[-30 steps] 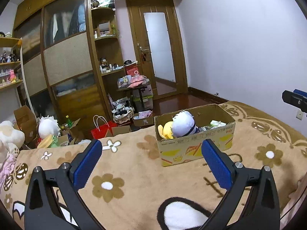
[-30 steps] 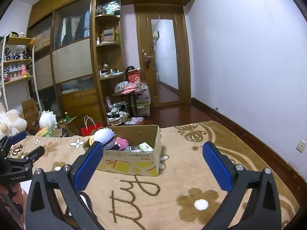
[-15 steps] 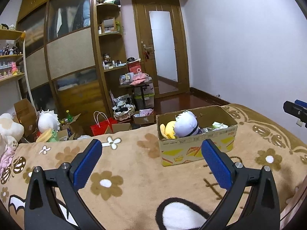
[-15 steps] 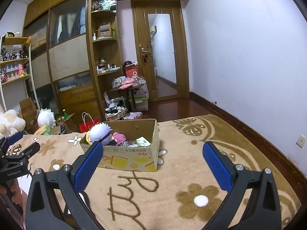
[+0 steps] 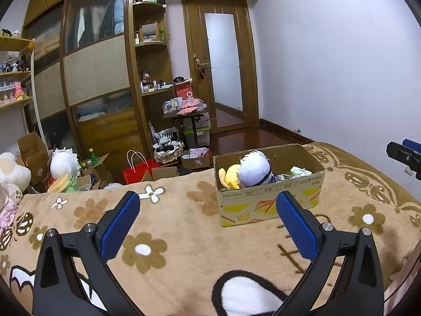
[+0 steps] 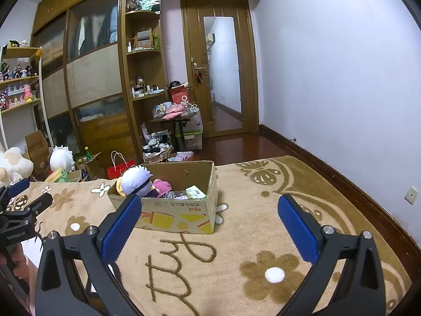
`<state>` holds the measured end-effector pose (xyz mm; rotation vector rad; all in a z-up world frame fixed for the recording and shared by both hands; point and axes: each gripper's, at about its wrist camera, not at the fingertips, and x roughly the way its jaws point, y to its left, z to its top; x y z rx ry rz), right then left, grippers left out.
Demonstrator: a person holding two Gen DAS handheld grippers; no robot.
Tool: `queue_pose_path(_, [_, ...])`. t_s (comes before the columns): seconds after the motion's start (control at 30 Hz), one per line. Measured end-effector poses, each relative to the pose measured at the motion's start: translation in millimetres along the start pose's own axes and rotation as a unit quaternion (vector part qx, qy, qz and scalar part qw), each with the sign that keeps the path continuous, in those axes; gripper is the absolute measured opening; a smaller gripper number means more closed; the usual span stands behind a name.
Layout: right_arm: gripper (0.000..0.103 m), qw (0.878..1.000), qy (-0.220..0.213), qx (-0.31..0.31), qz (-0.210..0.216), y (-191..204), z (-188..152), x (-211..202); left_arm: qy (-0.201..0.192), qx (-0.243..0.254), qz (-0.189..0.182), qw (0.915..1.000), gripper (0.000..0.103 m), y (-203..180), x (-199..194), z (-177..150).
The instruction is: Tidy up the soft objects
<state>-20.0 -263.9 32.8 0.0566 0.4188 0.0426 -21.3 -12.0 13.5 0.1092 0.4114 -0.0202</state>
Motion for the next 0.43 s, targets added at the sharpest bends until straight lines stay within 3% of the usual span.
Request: queue_pose_path(0.43, [0.103,1.0,0.003,-0.004,-0.001,-0.1,-0.9,3.2,0.004,-0.007,-0.003,1.0,0.102,1.9,1.2,0.9])
